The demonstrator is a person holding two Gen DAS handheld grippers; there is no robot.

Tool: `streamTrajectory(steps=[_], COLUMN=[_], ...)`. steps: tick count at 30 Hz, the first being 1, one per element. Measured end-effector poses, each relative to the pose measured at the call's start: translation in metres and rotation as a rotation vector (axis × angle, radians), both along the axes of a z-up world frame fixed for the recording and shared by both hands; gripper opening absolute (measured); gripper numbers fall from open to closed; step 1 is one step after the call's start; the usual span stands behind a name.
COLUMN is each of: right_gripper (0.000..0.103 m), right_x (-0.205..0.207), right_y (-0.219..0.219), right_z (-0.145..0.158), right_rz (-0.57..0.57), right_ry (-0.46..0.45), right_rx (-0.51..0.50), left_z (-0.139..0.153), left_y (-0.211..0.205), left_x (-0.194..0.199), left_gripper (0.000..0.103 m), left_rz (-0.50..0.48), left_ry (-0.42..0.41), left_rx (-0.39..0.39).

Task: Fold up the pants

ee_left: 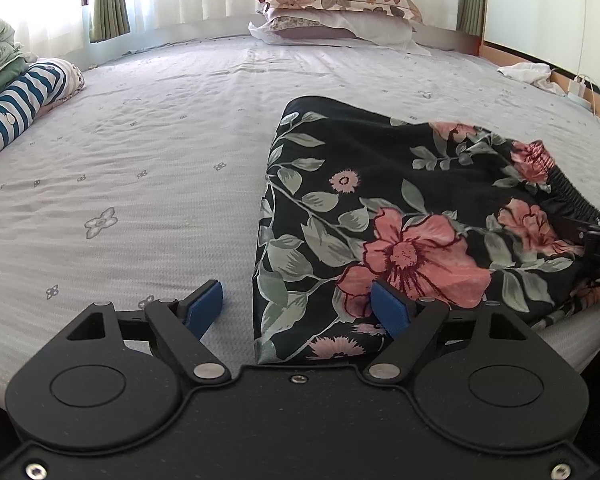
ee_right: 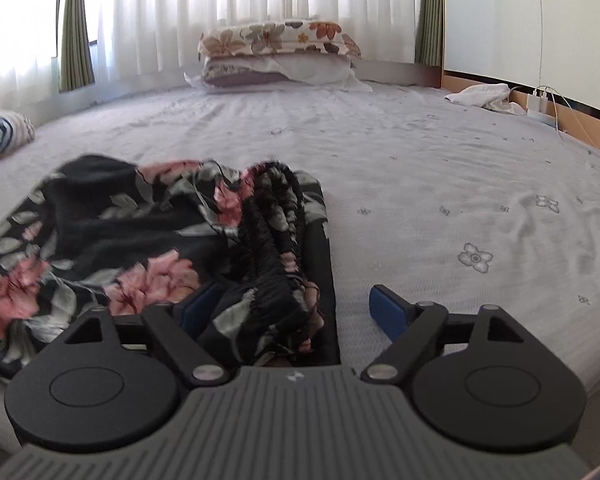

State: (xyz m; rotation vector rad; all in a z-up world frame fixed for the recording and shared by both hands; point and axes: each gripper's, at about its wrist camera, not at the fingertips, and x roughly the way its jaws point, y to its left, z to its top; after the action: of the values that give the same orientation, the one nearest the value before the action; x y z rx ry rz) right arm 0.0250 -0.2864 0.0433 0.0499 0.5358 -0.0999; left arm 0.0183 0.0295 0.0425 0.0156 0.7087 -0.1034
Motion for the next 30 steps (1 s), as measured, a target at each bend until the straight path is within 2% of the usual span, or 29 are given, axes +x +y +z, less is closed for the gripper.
streamTrajectory(steps=[3,6,9,12,14,16,22,26,28,30], right_gripper=[0.089,0.091,0.098,0.102,0.102,0.102,0.102,0.102,0.102,0.102], right_x=[-0.011,-0.009,0.007,0.033,0.053,0.072,0.11,0.118,0.123,0.127], right_y=[0.001,-0.001,-0.021,-0.039,-0.043,-0.043,-0.042,-0.03,-0.025,-0.027], right_z=[0.009,0.018,0.031,0.04,0.039,0.037,0.03,0.031,0.027,0.023], right_rz=[0.014,0.027,0.011,0.0,0.002,0.016,0.047,0.057,0.04,0.004], right_ry=[-0.045,-0.031,0.003,0.05,0.083,0.117,0.17,0.174,0.192,0.211], right_rx=[0.021,0.036,0.163,0.245,0.221,0.179,0.178,0.075,0.015,0.0], left_z=[0.008,0.018,0.032,0.043,0.045,0.045,0.039,0.033,0.026,0.018], left_y=[0.002,0.006,0.015,0.027,0.034,0.036,0.024,0.007,-0.001,-0.005], left_x=[-0.003,0.0,0.013,0.04,0.063,0.085,0.138,0.165,0.18,0.193], left_gripper=[0.081,0.084,0.086,0.09,0.09,0.09,0.09,0.09,0.09,0.088], left_rz=[-0.002,-0.028,-0.025,0.002,0.031,0.053,0.066,0.043,0.061,0.101], left_ry=[-0.019,-0.025,-0.03,0.008,0.043,0.061,0.108,0.105,0.114,0.116], left_rx=[-0.027,-0.049,-0.093,-0.178,-0.238,-0.261,-0.24,-0.176,-0.131,-0.087])
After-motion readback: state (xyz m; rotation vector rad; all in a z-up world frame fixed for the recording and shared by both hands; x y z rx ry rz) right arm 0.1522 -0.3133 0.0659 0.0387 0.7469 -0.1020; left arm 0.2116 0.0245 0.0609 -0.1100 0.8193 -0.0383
